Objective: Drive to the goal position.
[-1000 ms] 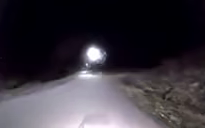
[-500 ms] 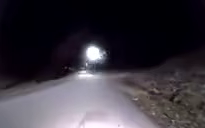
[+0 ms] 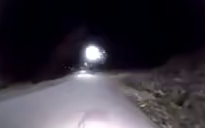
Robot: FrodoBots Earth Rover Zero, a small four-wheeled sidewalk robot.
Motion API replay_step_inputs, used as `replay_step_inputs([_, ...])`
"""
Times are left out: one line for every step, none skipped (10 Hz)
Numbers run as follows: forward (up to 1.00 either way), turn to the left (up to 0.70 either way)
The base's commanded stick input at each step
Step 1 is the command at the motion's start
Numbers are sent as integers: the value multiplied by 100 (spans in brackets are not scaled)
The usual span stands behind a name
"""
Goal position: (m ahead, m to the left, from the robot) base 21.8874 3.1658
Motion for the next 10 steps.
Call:
replay_step_inputs([85,0])
replay_step_inputs([85,0])
replay_step_inputs([85,0])
replay_step_inputs([85,13])
replay_step_inputs([85,34])
replay_step_inputs([85,12])
replay_step_inputs([85,1])
replay_step_inputs([85,0])
replay_step_inputs([91,0])
replay_step_inputs([100,0])
